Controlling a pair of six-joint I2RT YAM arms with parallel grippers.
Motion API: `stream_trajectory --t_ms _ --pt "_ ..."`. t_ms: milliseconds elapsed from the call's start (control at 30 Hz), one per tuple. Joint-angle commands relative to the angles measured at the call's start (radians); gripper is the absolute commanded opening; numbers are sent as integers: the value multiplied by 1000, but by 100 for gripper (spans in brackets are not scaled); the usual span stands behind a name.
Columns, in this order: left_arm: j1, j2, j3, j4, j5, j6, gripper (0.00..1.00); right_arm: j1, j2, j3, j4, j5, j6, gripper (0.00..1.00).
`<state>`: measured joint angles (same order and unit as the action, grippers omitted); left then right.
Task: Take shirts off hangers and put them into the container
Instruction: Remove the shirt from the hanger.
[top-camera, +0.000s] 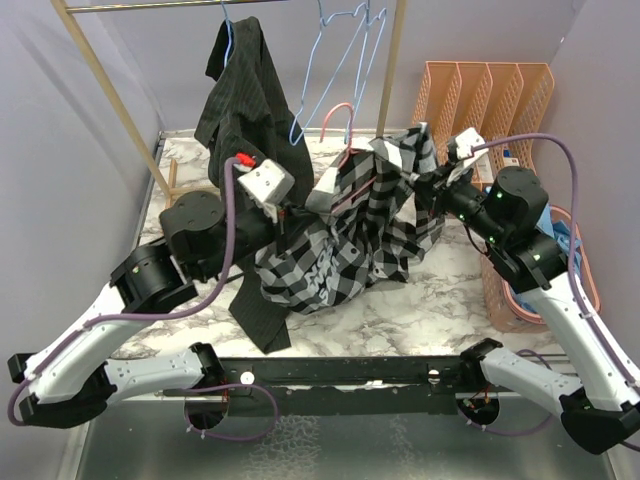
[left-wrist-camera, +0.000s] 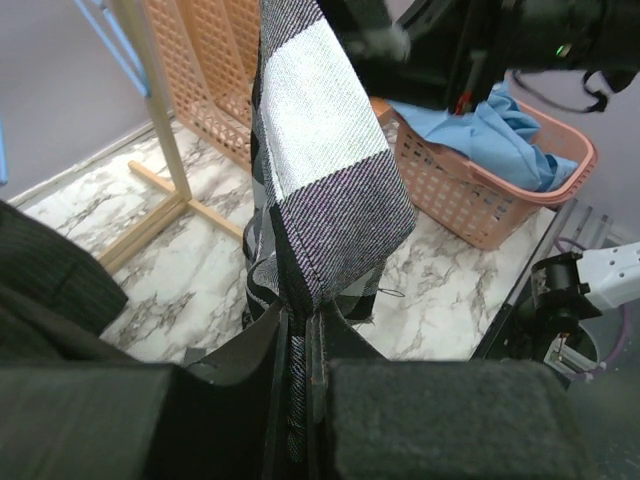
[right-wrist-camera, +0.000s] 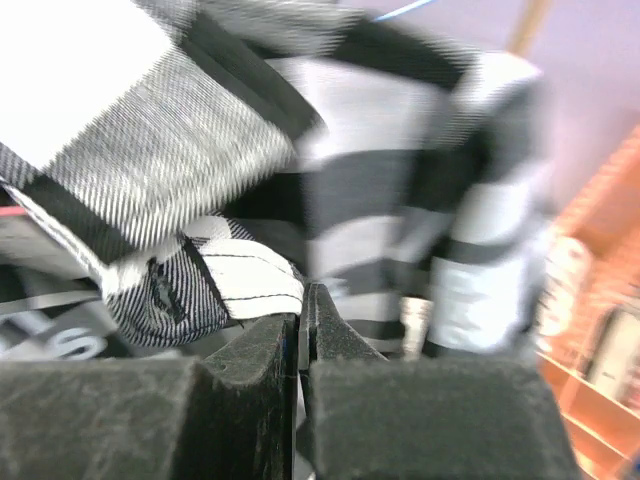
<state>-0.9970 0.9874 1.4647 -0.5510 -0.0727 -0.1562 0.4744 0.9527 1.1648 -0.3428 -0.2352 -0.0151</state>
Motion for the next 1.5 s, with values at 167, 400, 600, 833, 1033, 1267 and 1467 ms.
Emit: stream_trajectory --t_ms 167,400,600,833,1033,1267,1467 --pt "-4 -258 -105 -59 -115 -14 0 3 -71 216 -105 549 -213 1" --pt "-5 -330 -172 -79 109 -35 0 3 -55 356 -114 562 -280 1" --pt "-5 -379 -227 -102 23 -22 0 0 -66 453 -88 570 -296 1" --pt "-4 -417 -231 -86 126 -14 0 -1 -38 500 -25 609 -368 1" --pt "-5 -403 -200 -44 295 -25 0 -1 -23 451 -126 497 -325 1" --pt "-4 -369 -187 6 392 -42 0 0 45 467 -423 190 -264 1" --pt "-5 -369 -188 31 376 -39 0 -1 39 384 -545 85 -277 1"
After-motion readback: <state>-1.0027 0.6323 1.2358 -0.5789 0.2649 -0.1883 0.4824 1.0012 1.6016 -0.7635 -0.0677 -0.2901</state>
